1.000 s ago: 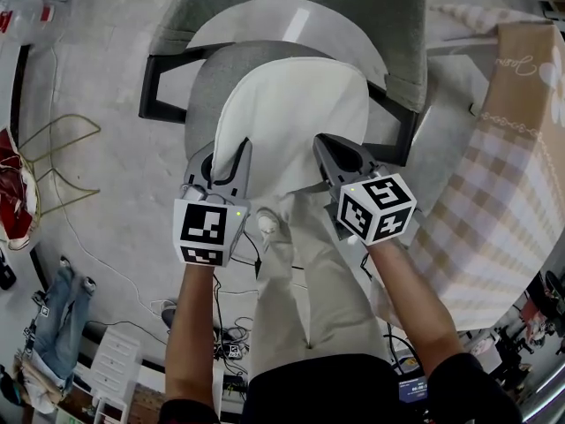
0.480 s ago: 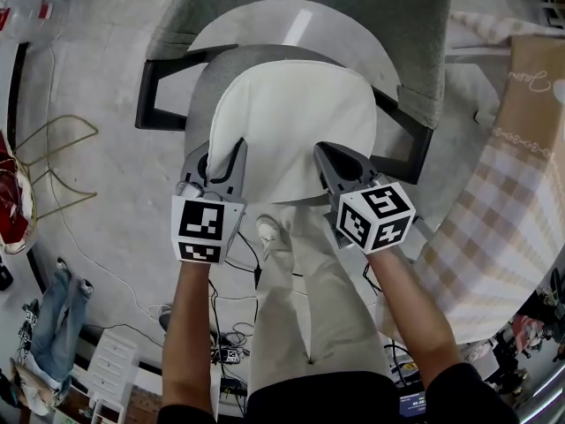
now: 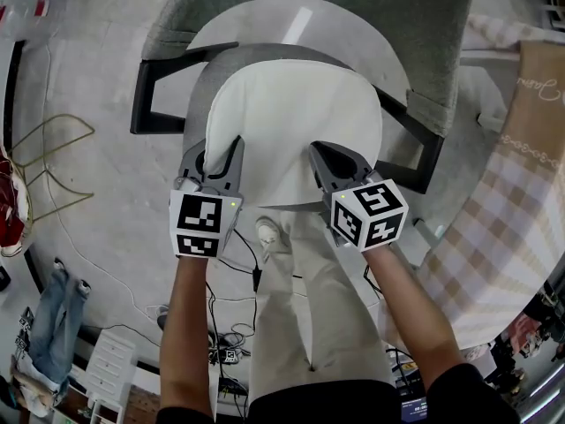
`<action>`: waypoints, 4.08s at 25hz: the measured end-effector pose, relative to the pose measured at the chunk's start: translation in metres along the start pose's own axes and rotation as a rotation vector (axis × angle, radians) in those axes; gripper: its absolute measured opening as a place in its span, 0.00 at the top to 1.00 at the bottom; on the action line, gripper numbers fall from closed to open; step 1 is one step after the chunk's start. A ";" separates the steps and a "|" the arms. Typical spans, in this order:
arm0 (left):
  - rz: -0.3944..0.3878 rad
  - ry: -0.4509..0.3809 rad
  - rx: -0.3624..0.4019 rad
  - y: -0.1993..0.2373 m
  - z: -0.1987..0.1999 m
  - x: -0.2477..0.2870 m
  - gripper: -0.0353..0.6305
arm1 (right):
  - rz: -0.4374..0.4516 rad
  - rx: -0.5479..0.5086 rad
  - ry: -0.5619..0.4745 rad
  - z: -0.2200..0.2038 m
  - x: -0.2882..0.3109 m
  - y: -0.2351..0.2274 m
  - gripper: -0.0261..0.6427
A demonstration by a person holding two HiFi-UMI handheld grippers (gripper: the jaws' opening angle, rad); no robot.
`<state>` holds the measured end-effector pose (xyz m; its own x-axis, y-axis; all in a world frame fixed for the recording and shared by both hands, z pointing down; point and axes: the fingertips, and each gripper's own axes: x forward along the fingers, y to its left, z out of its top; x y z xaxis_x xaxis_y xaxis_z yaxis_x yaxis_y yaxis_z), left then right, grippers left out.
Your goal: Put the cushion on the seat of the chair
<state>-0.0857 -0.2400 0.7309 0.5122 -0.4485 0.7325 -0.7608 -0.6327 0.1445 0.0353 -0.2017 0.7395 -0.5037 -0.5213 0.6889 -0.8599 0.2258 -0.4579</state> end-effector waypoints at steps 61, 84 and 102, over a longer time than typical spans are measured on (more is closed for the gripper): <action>0.091 0.019 0.161 0.034 -0.022 0.031 0.75 | -0.054 -0.007 0.173 -0.051 0.064 -0.025 0.93; 0.203 -0.039 0.158 0.050 -0.022 0.017 0.33 | -0.078 -0.038 0.169 -0.052 0.067 -0.024 0.93; 0.053 0.035 0.142 0.012 -0.023 0.006 0.54 | -0.047 -0.051 0.110 -0.027 0.046 -0.010 0.93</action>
<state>-0.1014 -0.2355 0.7524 0.4569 -0.4627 0.7597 -0.7210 -0.6928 0.0116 0.0187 -0.2060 0.7913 -0.4662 -0.4392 0.7680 -0.8846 0.2457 -0.3964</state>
